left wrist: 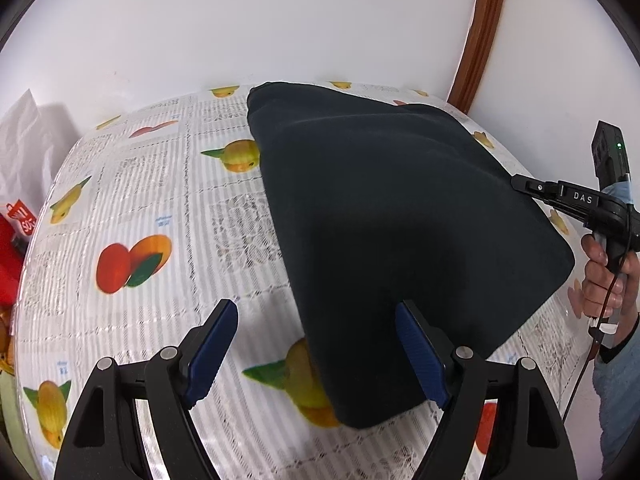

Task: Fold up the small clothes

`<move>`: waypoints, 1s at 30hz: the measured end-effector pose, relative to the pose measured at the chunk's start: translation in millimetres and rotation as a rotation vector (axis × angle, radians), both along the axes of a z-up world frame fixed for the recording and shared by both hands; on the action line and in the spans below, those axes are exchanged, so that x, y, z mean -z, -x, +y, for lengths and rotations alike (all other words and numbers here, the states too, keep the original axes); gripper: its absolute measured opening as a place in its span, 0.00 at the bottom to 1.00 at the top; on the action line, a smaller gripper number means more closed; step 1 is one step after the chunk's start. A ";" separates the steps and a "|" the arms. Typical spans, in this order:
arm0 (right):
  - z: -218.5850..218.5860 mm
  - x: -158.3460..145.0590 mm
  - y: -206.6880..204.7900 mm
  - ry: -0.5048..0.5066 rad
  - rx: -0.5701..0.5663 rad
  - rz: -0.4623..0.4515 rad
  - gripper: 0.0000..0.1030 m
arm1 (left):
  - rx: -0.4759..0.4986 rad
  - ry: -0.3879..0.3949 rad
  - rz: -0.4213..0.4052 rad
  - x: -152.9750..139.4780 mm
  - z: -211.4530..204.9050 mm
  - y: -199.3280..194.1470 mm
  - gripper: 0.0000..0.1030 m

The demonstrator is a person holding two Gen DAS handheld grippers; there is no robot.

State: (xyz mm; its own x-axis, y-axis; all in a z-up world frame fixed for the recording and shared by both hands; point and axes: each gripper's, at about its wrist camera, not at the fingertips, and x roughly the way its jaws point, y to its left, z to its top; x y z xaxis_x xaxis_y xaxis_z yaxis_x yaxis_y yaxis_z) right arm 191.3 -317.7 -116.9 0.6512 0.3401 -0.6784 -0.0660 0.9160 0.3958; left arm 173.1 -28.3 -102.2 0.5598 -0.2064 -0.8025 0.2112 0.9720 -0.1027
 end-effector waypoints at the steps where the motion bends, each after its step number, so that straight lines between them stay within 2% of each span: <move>1: 0.3 -1.5 1.9 0.007 0.000 0.000 0.03 | -0.002 0.001 0.000 -0.7 1.4 2.2 0.77; 9: -5.1 -20.4 40.2 0.131 0.049 -0.020 0.04 | -0.012 0.004 -0.013 -4.0 6.3 19.5 0.77; 12: -7.0 -25.5 63.1 0.222 0.054 -0.027 0.06 | -0.004 -0.001 -0.017 -2.7 9.2 31.3 0.77; 15: -8.6 -28.0 88.7 0.335 0.042 -0.044 0.24 | 0.019 0.007 -0.024 -1.0 14.1 44.1 0.77; 16: -9.4 -27.4 97.0 0.366 0.038 -0.049 0.34 | 0.025 0.016 -0.021 -0.3 16.2 48.2 0.77; 17: -10.4 -26.1 101.5 0.382 0.034 -0.049 0.39 | 0.027 0.027 -0.019 0.6 18.2 51.4 0.76; 18: -10.2 -22.6 107.1 0.400 0.022 -0.041 0.40 | 0.028 0.037 -0.017 1.7 20.3 56.1 0.76; 24: 1.4 10.0 122.8 0.378 -0.054 0.013 0.40 | 0.031 0.032 -0.011 10.6 13.8 67.1 0.71; 26: 10.2 18.5 118.8 0.359 -0.078 0.010 0.40 | 0.028 0.023 -0.012 14.2 8.3 65.2 0.62; 30: 24.5 23.4 104.5 0.359 -0.096 -0.026 0.40 | 0.023 0.015 -0.013 20.5 -1.8 55.3 0.55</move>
